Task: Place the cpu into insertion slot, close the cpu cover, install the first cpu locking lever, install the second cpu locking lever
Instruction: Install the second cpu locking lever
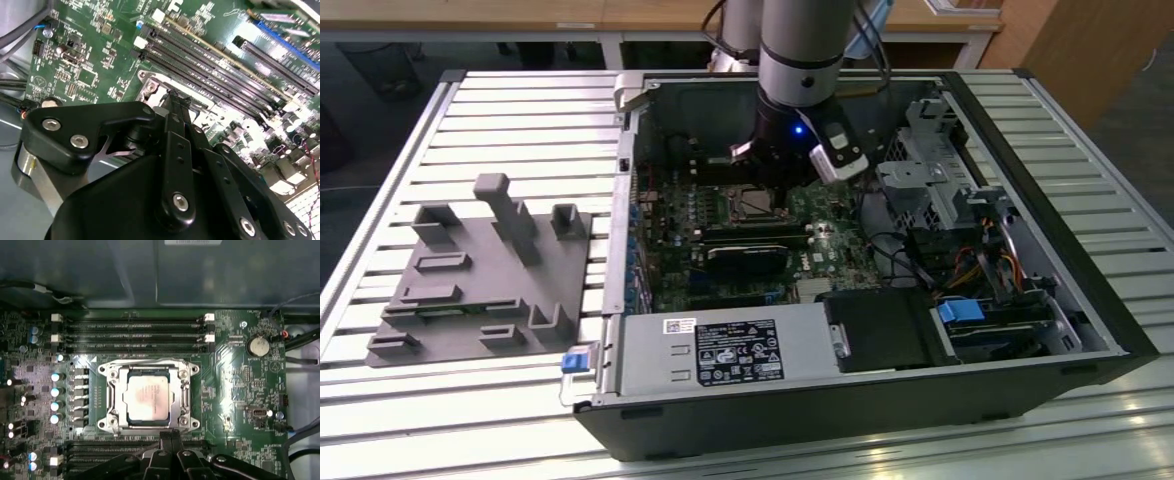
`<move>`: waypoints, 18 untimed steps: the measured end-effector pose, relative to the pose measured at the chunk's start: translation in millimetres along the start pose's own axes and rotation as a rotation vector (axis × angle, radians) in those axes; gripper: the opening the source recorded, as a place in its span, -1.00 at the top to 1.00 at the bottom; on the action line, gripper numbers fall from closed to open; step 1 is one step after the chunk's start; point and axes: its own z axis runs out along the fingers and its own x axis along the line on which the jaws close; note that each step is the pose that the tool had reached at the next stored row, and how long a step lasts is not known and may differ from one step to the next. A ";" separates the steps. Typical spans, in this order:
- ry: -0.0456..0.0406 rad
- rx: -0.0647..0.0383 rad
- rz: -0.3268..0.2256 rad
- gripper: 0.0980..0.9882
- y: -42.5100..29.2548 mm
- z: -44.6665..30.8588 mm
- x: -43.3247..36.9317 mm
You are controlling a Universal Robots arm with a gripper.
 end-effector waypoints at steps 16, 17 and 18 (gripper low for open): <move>-0.0001 -0.003 0.000 0.95 -11.0 -0.2 30.9; -0.0001 -0.004 0.000 0.95 -11.0 0.5 32.7; 0.0000 -0.004 0.000 0.95 -11.2 2.2 33.1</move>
